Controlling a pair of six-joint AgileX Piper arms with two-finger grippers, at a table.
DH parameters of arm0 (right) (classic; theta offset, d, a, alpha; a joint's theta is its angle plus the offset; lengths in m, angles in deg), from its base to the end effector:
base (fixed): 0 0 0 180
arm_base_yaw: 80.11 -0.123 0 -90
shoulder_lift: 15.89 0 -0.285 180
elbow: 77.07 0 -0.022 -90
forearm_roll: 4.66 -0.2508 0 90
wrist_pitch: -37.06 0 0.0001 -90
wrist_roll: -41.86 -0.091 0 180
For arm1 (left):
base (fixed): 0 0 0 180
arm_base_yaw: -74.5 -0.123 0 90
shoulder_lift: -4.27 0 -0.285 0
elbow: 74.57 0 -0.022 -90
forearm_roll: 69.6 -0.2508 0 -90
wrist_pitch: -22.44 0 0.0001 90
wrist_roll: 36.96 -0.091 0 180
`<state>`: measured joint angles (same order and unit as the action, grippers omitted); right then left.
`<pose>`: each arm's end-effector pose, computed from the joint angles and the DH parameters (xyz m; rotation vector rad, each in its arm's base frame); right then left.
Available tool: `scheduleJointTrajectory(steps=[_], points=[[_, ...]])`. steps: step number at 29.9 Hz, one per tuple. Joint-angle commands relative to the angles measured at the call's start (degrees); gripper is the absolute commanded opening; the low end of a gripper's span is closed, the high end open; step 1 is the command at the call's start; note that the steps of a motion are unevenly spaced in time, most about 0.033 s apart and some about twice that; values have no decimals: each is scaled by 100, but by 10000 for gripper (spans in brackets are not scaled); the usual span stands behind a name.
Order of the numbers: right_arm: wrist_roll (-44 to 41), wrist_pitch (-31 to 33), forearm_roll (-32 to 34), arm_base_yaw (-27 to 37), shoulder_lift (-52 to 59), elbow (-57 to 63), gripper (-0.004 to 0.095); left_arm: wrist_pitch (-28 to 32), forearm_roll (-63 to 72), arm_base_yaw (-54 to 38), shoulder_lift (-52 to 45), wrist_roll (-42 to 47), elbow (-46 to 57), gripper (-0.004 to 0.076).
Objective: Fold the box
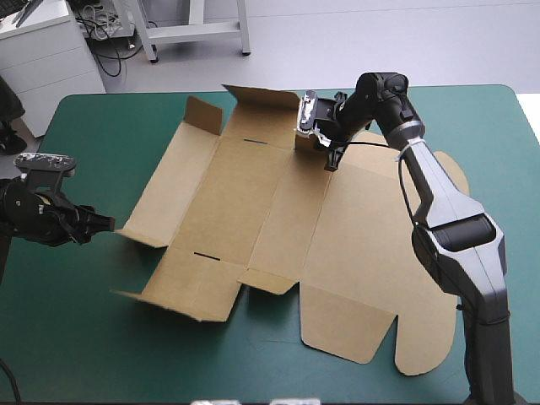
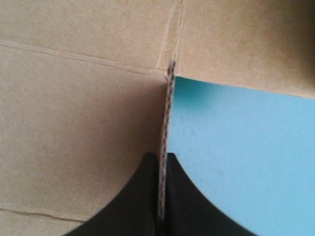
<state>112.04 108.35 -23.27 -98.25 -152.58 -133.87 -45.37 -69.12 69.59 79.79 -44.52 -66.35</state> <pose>0.4603 0.1798 0.3088 -1.7519 1.8505 0.0991 0.2182 0.0180 0.3681 0.0596 2.6457 0.0616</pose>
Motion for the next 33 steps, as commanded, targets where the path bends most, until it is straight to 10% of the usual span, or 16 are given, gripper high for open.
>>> scheduleJointTrajectory(steps=[1,23,33], points=[[974,12,-857,48,384,-73,-22,167,13,-4,-122,0,-189,389],[765,14,-356,-306,247,542,10,215,-10,-4,-122,-20,-189,389],[-750,-661,-164,-213,284,-320,595,200,-47,-4,-111,-189,-189,389]])
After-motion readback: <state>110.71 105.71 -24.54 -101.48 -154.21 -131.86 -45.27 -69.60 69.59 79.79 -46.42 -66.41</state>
